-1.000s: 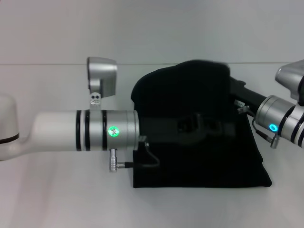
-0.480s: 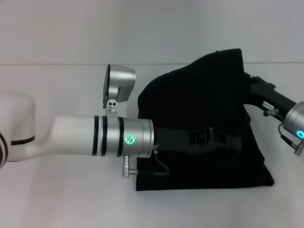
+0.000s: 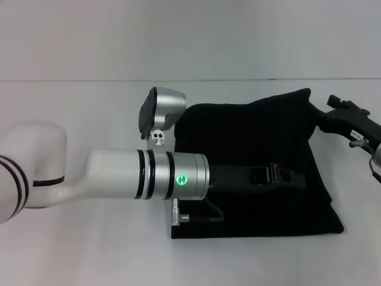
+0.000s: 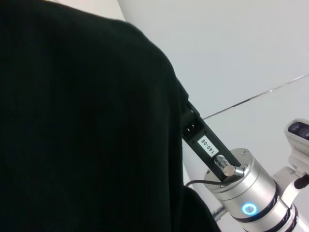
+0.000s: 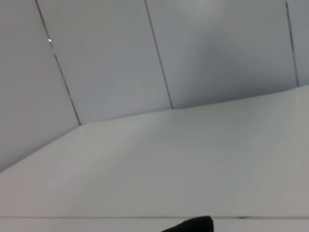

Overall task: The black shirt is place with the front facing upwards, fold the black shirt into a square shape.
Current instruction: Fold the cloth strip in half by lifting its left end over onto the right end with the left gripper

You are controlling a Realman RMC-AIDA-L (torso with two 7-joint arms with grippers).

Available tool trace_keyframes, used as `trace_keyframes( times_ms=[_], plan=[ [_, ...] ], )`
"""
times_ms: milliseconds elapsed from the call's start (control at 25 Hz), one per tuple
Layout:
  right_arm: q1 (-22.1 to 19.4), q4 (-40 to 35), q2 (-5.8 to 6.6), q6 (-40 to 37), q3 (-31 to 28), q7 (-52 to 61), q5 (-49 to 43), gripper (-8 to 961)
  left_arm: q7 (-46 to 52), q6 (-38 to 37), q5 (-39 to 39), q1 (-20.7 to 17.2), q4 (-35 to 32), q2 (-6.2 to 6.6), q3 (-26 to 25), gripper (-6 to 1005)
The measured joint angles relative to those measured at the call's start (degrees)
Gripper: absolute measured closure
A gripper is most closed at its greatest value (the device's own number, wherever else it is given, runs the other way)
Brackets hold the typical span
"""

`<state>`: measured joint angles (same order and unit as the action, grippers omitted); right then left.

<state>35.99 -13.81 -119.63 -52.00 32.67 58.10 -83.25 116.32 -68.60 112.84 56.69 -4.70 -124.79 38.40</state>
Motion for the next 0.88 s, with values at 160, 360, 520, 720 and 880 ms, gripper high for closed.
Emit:
trace_keyframes(
  times_ms=[160,360,520,720,880],
  plan=[
    [-0.14,0.00,-0.13,2.27,-0.25,0.02,0.01,23,0.21,1.78,0.18,-0.09,0.29,0.00,0.33,925],
    [-0.98,0.00,-0.23,5.84,-6.09,0.31,0.04,23,0.02,2.69,0.28,0.09,1.07,0.00,0.46,923],
    [-2.64,0.01,-0.12,5.81,-14.02,0.31,0.04,23,-0.89,1.46,0.14,0.29,1.10,0.00,0.40,921],
    [-4.24,-0.20,0.01,4.64,-18.61,-0.01,0.04,23,-2.62,-4.58,-0.88,0.32,0.71,0.00,-0.11,919],
    [-4.57,-0.25,0.02,4.28,-18.64,-0.04,0.01,23,-2.87,-10.03,-3.06,-0.13,0.22,0.16,-0.48,836]
  ],
)
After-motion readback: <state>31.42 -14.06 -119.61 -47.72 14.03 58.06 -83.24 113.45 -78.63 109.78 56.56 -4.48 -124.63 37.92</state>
